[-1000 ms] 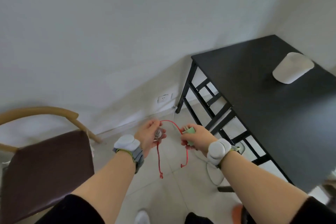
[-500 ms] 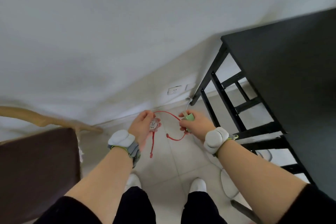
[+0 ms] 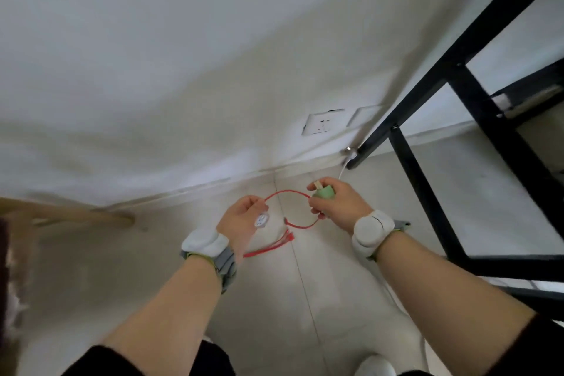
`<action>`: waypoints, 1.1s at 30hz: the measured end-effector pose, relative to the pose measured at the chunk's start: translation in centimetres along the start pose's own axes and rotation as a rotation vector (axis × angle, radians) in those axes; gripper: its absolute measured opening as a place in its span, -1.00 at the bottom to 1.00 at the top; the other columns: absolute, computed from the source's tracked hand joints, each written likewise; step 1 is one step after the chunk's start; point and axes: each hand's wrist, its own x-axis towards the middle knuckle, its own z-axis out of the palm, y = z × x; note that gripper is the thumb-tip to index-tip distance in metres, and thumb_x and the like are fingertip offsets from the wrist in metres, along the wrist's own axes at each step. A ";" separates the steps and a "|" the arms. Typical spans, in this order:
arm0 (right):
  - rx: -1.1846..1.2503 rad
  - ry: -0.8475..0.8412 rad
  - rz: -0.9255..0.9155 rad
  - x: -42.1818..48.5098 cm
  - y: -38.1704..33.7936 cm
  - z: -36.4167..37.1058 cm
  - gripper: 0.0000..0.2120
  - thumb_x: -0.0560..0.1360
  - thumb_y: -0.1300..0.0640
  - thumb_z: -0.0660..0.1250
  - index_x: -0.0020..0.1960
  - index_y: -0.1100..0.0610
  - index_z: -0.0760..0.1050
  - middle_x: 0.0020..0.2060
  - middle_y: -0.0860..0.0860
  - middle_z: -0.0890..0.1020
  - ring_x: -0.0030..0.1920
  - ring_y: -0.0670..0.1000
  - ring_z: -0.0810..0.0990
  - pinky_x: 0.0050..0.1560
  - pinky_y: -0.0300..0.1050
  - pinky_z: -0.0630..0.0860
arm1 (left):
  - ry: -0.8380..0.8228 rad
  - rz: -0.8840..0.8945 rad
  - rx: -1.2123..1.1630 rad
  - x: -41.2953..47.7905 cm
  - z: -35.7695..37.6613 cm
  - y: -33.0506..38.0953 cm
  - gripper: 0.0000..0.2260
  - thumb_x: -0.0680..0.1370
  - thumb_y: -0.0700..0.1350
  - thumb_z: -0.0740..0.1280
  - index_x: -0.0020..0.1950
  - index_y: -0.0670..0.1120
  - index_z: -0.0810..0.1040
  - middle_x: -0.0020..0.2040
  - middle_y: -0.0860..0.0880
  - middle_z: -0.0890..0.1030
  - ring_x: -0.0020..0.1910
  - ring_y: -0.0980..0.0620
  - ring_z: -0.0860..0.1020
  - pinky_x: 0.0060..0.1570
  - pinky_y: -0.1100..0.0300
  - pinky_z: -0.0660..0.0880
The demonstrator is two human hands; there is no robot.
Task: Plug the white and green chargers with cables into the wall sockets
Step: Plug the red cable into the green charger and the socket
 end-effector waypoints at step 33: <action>0.029 -0.364 -0.267 8.5 4.2 1.6 -0.76 0.42 0.33 0.34 -0.03 0.03 0.53 -0.32 0.01 0.61 -0.36 0.01 0.59 -0.32 -0.18 0.44 | 0.108 0.291 0.624 8.1 3.1 -0.3 -0.53 0.50 0.26 0.17 -0.42 -0.05 0.52 -0.43 -0.02 0.48 -0.41 0.00 0.42 -0.16 0.16 0.36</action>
